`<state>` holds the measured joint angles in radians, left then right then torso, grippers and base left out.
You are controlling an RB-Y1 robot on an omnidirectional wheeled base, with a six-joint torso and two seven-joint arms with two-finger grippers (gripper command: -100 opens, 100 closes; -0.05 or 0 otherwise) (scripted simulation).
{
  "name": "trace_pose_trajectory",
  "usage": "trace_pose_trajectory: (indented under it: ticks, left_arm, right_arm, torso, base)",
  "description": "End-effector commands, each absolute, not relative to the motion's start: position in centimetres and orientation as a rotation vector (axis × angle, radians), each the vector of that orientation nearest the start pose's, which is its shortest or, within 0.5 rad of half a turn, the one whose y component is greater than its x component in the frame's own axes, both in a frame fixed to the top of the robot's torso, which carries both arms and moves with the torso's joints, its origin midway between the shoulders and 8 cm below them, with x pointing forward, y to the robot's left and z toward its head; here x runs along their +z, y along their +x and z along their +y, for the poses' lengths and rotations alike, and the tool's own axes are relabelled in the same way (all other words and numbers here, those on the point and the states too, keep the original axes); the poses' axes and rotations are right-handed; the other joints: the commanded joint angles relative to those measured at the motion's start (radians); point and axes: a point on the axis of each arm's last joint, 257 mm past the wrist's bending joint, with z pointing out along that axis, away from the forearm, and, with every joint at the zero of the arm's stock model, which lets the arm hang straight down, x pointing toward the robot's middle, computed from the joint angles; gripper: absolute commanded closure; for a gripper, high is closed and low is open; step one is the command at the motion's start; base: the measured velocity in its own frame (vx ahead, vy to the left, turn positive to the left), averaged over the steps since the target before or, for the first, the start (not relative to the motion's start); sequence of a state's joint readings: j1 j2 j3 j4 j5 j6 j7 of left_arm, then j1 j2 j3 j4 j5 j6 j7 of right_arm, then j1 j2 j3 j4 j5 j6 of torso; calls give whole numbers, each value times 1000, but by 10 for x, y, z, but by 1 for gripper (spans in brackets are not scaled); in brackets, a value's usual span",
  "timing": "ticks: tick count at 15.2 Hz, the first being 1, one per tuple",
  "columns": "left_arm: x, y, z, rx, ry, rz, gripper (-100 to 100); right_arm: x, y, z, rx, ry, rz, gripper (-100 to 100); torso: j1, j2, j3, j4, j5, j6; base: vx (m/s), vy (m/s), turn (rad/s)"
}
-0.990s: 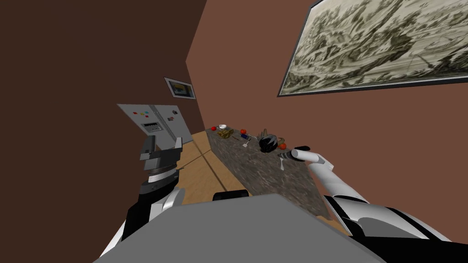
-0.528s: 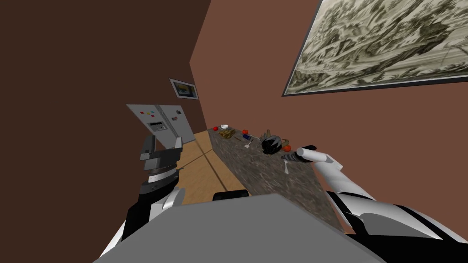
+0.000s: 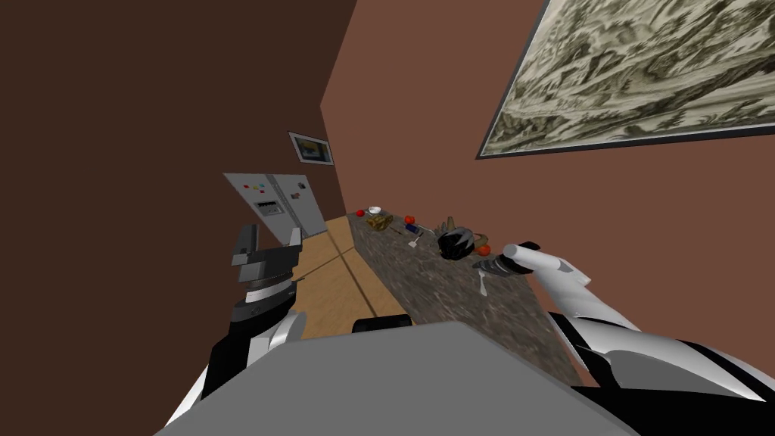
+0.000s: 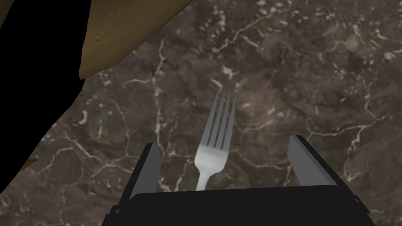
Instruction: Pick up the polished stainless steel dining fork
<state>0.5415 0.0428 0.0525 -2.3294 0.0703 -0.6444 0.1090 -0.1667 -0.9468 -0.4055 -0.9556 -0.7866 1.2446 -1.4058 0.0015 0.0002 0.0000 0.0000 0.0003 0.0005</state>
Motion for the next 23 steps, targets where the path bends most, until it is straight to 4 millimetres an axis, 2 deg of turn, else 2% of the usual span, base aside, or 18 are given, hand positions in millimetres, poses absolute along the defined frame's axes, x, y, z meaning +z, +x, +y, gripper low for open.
trace_pose_trajectory:
  ticks: [1, 3, 4, 6, 7, 9, 10, 16, 20, 22, 23]
  left_arm:
    - [60, 301, 295, -1420, -565, 473, 0]
    - [60, 301, 295, -1420, -565, 473, 0]
    - [60, 301, 295, -1420, -565, 473, 0]
    - [60, 301, 295, -1420, -565, 473, 0]
    - [60, 301, 295, -1420, -565, 473, 0]
    - [60, 301, 295, -1420, -565, 473, 0]
    - [60, 301, 295, -1420, -565, 473, 0]
    - [60, 301, 295, -1420, -565, 473, 0]
    - [60, 301, 295, -1420, -565, 473, 0]
    - [60, 301, 295, -1420, -565, 473, 0]
    - [60, 301, 295, -1420, -565, 473, 0]
  right_arm:
    - [-315, 320, -673, -506, -3034, 909, -100]
    - [-319, 313, -670, -461, -3027, 916, -100]
    - [-318, 302, -671, -420, -2969, 1008, -100]
    - [-319, 298, -667, -386, -2965, 1005, -100]
    - [-318, 288, -667, -346, -2907, 1085, -100]
    - [-319, 284, -663, -316, -2902, 1081, -100]
    - [-319, 274, -661, -266, -2844, 1148, -100]
    - [-319, 243, -644, -103, -2690, 1279, -100]
    - [-318, 228, -634, -23, -2606, 1337, -100]
    - [-319, 231, -636, -34, -2616, 1330, -100]
    - [-334, 227, -632, -25, -2614, 1327, -100]
  torso:
    - [0, 0, 0, 0, 0, 0]
    - [0, 0, 0, 0, 0, 0]
    - [0, 0, 0, 0, 0, 0]
    - [0, 0, 0, 0, 0, 0]
    - [0, 0, 0, 0, 0, 0]
    - [0, 0, 0, 0, 0, 0]
    - [0, 0, 0, 0, 0, 0]
    - [-1, 0, 0, 0, 0, 0]
    - [-1, 1, 0, 0, 0, 0]
    - [-1, 1, 0, 0, 0, 0]
    - [-1, 1, 1, 0, 0, 0]
  base:
    - [21, 7, 63]
    - [24, 2, 47]
    - [26, 4, 49]
    - [24, 3, 39]
    - [22, 4, 54]
    - [22, 1, 30]
    - [21, 1, 45]
    - [24, -2, 35]
    - [19, -3, 19]
    - [12, -4, 7]
    - [27, 0, -29]
